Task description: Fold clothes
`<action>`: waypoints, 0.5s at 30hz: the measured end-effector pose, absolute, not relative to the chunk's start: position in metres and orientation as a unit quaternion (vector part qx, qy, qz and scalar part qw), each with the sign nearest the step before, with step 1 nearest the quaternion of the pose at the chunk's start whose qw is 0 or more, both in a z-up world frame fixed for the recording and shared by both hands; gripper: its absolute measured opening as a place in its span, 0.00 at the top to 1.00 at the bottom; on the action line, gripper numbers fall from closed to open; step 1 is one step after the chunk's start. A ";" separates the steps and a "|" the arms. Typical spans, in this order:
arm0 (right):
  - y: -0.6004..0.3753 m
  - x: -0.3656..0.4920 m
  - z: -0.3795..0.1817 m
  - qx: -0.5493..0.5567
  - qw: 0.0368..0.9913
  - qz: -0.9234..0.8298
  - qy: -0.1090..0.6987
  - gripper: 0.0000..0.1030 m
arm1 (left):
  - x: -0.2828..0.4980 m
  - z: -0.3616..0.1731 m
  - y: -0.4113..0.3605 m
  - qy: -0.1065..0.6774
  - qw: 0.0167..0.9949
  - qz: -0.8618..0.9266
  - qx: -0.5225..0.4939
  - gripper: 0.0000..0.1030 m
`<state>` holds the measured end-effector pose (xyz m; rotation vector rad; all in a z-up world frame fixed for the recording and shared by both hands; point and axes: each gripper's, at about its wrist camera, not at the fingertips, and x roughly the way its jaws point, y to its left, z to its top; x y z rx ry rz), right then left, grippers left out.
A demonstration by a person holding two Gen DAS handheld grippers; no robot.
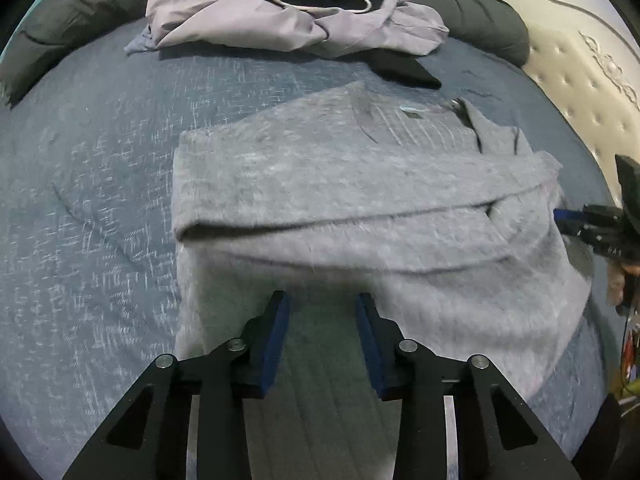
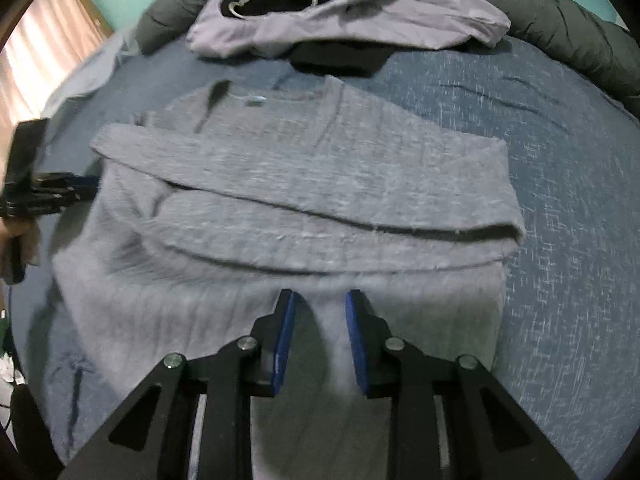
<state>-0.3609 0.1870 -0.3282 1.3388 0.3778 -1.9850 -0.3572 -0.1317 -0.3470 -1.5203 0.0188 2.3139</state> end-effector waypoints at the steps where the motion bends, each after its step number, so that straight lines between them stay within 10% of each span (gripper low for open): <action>1: 0.187 -0.368 -0.327 0.515 0.346 -0.771 0.144 0.75 | -0.361 -0.348 -0.132 0.006 0.183 0.823 -0.538 0.64; 15: 0.196 -0.453 -0.302 0.458 0.286 -0.834 0.112 0.75 | -0.441 -0.324 -0.167 -0.031 0.082 0.871 -0.483 0.64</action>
